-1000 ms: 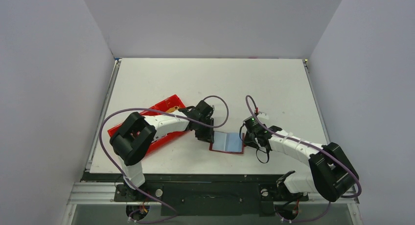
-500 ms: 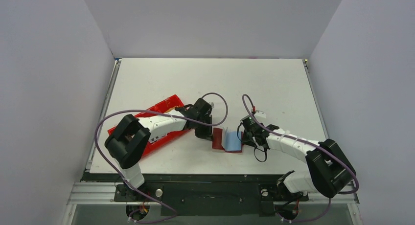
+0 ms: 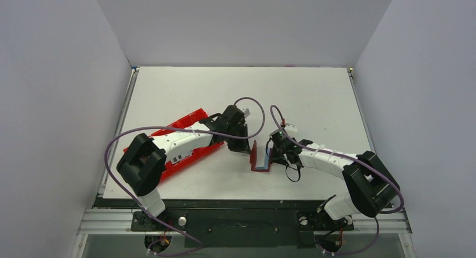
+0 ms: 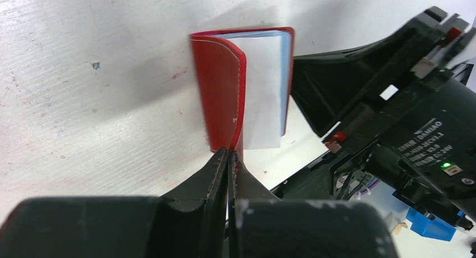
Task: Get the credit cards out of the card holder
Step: Close the card holder at the center of the board, then reset both arms
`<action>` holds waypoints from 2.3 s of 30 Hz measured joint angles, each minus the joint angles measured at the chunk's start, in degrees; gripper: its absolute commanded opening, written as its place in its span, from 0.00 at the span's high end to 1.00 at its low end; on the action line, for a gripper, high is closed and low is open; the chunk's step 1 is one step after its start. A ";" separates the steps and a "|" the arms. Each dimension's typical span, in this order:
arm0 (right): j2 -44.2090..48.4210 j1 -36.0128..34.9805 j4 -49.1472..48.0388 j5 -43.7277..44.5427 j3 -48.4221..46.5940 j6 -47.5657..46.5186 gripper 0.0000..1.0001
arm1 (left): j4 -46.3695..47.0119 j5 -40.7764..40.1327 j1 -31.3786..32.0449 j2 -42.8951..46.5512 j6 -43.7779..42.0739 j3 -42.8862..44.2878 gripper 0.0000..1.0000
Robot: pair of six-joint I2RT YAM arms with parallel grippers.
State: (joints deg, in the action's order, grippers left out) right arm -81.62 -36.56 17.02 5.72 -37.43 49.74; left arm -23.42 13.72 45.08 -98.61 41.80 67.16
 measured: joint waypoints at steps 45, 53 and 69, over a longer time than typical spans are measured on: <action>7.82 1.77 8.57 -2.05 -9.01 -1.40 0.53 | 3.15 0.24 1.03 -12.33 1.68 5.70 0.59; 12.04 3.43 9.86 -2.08 -10.23 -1.53 0.39 | -0.42 -1.86 1.05 -10.99 0.50 8.94 0.56; 19.50 6.58 10.43 -1.79 -14.21 -2.25 0.36 | -10.27 -9.68 -7.28 9.81 -3.80 14.32 0.41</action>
State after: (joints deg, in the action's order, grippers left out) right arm -62.13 -29.98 27.44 3.92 -51.64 47.48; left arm -33.69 4.03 37.80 -88.79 38.00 81.47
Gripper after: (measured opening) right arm 0.639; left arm 0.582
